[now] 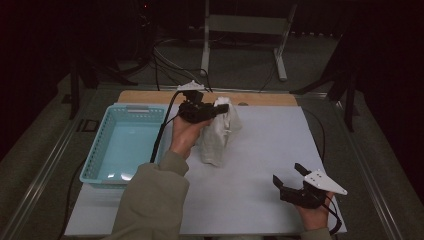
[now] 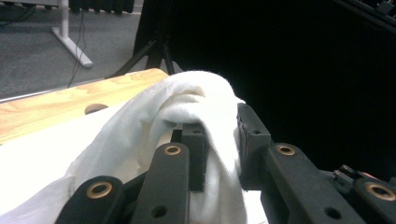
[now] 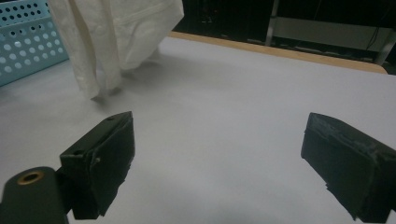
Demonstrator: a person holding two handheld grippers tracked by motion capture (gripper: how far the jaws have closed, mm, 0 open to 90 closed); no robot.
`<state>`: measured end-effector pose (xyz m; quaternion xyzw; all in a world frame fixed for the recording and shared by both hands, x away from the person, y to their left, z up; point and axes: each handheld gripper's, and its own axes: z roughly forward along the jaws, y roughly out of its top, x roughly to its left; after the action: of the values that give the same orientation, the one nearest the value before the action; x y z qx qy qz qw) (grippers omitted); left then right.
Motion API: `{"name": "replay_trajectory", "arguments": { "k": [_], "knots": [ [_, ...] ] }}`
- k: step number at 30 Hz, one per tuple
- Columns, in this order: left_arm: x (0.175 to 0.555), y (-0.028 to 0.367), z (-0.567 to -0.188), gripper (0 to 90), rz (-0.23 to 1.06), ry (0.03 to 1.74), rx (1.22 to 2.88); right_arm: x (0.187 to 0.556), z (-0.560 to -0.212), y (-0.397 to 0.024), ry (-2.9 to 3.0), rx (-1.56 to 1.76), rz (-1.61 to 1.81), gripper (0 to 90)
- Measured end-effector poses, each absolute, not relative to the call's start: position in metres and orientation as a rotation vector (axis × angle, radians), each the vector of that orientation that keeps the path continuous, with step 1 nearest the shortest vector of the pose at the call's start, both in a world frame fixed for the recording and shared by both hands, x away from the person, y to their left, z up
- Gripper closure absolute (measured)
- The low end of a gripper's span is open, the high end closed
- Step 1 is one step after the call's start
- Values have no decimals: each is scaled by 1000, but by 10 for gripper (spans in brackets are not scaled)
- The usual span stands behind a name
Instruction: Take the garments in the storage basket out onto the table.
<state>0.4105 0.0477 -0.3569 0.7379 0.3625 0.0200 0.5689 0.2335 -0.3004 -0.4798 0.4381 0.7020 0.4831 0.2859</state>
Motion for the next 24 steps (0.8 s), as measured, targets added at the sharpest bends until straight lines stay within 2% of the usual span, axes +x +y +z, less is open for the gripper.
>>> {"name": "replay_trajectory", "arguments": {
  "k": [24],
  "knots": [
    [412,42,-369,764,31,867,1732,233,-480,-300,1884,1169,1287,99]
  ]
}}
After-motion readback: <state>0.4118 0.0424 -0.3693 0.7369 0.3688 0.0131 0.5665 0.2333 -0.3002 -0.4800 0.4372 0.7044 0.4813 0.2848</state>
